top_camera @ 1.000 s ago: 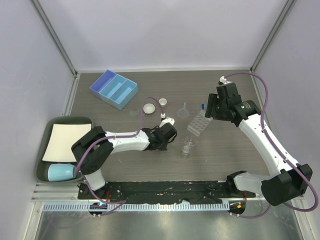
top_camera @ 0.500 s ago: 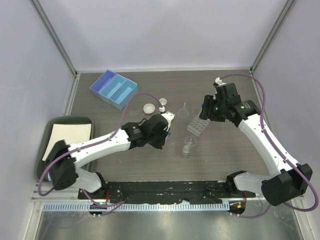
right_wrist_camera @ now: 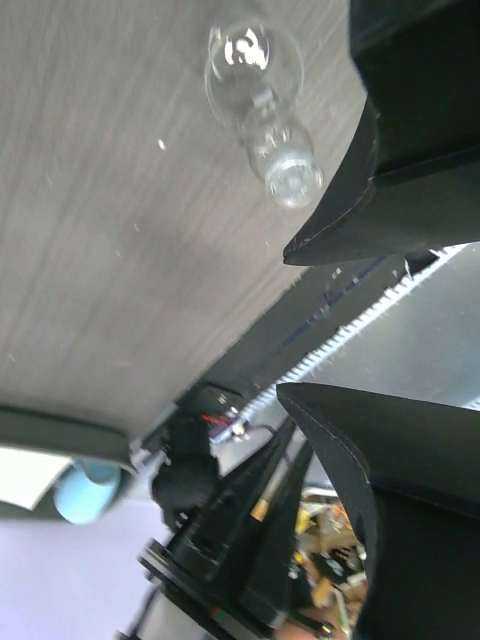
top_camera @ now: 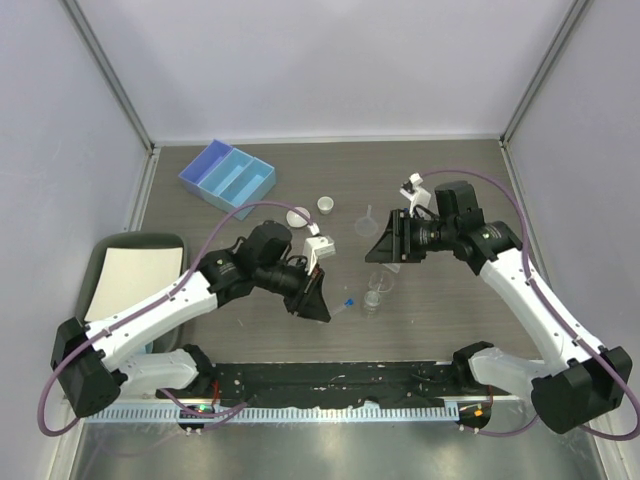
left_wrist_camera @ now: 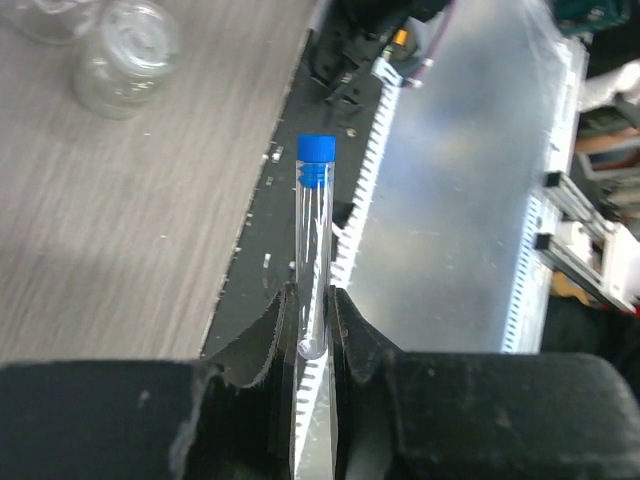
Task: Organize the chemistry lab equipment
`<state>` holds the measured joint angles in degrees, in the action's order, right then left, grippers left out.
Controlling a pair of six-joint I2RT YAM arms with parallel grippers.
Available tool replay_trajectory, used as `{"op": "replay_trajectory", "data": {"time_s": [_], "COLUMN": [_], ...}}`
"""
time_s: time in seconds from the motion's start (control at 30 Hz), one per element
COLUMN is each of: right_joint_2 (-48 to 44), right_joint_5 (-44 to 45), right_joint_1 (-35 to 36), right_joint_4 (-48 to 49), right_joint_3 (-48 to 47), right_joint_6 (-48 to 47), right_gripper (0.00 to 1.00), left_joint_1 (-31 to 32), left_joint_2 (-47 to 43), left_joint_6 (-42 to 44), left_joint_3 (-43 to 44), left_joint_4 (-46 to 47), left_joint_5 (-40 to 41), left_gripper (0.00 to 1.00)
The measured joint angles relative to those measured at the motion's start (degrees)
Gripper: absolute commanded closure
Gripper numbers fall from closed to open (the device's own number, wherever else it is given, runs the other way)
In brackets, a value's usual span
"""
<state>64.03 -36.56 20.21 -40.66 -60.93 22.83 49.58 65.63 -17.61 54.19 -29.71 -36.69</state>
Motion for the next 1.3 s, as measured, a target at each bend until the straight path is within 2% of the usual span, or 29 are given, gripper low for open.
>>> {"op": "replay_trajectory", "data": {"time_s": [0.2, 0.47, 0.83, 0.93, 1.07, 1.3], "right_joint_2": [-3.7, -6.9, -7.7, -7.7, -7.6, -7.4], "right_joint_5": [-9.0, -10.0, -8.7, -8.7, -8.4, -7.5], "right_joint_1": [3.0, 14.6, 18.4, 19.0, 19.8, 20.7], "right_joint_4": [6.0, 10.9, 14.0, 14.2, 14.3, 14.5], "right_joint_3": [5.4, 6.9, 7.6, 7.6, 7.6, 7.0], "right_joint_6": [4.2, 8.3, 11.4, 11.5, 11.6, 11.6], "right_gripper": [0.44, 0.44, 0.47, 0.51, 0.61, 0.67], "left_joint_1": [-4.6, -7.7, -8.8, -8.9, -9.2, -9.4], "left_joint_2": [-1.3, -3.6, -3.6, -3.6, -3.6, -3.6], "left_joint_6": [-2.1, -6.4, -9.2, -9.4, -9.5, -10.2], "left_joint_3": [-1.7, -3.2, -4.0, -4.0, -4.1, -4.4], "left_joint_4": [4.1, 10.3, 13.7, 14.1, 14.6, 15.0], "left_joint_5": [-11.8, -20.0, -23.4, -23.7, -24.0, -24.0], "left_gripper": [1.0, 1.0, 1.0, 1.0, 1.0, 1.0]}}
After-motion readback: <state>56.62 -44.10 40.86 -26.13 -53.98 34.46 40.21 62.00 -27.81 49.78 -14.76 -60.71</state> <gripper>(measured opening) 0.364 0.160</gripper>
